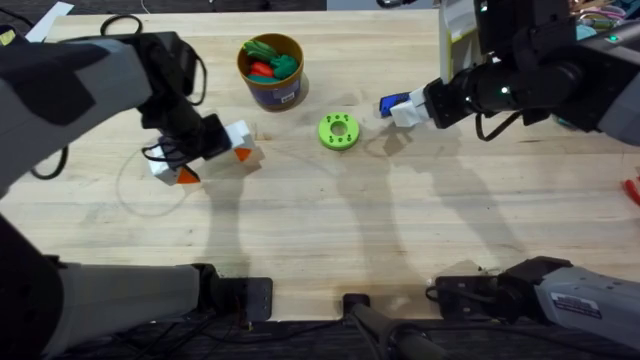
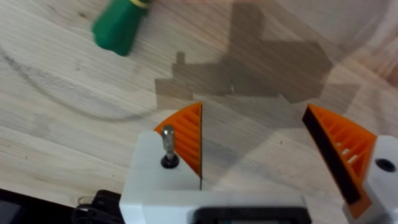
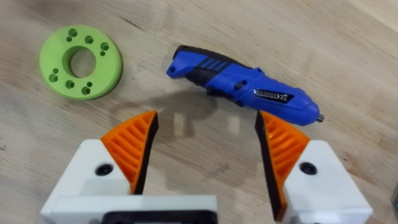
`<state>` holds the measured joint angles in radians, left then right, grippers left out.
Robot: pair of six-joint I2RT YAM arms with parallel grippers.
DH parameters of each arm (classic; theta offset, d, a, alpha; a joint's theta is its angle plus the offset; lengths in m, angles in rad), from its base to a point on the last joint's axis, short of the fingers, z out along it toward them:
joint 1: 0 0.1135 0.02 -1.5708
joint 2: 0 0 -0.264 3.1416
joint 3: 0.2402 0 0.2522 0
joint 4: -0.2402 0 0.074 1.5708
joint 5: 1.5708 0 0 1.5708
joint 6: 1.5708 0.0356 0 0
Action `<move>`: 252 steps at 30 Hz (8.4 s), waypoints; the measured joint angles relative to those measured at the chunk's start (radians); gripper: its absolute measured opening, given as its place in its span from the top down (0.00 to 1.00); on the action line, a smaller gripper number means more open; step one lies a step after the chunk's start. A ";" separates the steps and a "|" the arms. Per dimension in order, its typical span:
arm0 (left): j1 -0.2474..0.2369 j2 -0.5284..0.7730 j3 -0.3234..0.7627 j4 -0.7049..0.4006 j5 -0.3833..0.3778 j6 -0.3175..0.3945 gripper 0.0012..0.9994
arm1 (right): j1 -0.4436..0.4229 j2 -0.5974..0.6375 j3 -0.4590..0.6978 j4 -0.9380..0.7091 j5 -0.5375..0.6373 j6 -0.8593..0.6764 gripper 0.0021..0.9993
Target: Pick up the gripper from the table and insert it into the empty holder that is missing its gripper. Then pick up a screw, insert it into the mounting hole, and use the screwdriver to tighten it. Finally, clean up the table by picking up the vegetable and placing it into the bucket.
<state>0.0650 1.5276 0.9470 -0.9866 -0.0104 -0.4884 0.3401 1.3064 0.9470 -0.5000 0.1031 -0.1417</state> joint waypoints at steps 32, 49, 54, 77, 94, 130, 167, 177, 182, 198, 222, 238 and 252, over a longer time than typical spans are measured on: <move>0.130 0.016 0.288 -0.063 -0.202 0.739 0.03 | 0.000 0.000 0.000 -0.010 0.000 0.000 0.07; 0.297 0.326 0.298 -0.039 -0.033 0.888 0.03 | 0.000 0.000 0.000 -0.010 0.000 0.000 0.07; 0.296 0.327 0.299 -0.023 -0.033 0.891 0.66 | 0.000 0.000 0.000 -0.010 0.000 0.000 0.07; 0.251 0.364 0.877 -0.188 0.256 0.815 0.99 | 0.000 0.000 0.000 -0.010 0.000 0.000 0.07; -0.081 0.415 0.967 0.153 0.440 0.689 0.99 | 0.000 0.000 0.000 -0.010 0.000 0.000 0.07; -0.095 0.560 0.978 -0.077 0.354 0.672 0.21 | 0.000 0.000 0.000 -0.010 0.000 0.000 0.07; -0.092 0.000 1.015 -0.670 0.223 0.717 0.19 | 0.000 0.000 0.000 -0.061 0.000 0.000 0.07; -0.092 0.000 1.015 -0.670 0.223 0.717 0.19 | 0.000 0.000 0.000 -0.061 0.000 0.000 0.07; -0.092 0.000 1.015 -0.670 0.223 0.717 0.19 | 0.000 0.000 0.000 -0.061 0.000 0.000 0.07; -0.092 0.000 1.015 -0.670 0.223 0.717 0.19 | 0.000 0.000 0.000 -0.061 0.000 0.000 0.07; -0.092 0.000 1.015 -0.670 0.223 0.717 0.19 | 0.000 0.000 0.000 -0.061 0.000 0.000 0.07; -0.092 0.000 1.015 -0.670 0.223 0.717 0.19 | 0.000 0.000 0.000 -0.061 0.000 0.000 0.07; -0.092 0.000 1.015 -0.670 0.223 0.717 0.19 | 0.000 0.000 0.000 -0.061 0.000 0.000 0.07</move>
<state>-0.0265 1.5280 1.9625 -1.6569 0.2127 0.2283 0.3401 1.3067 0.9466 -0.5610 0.1032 -0.1417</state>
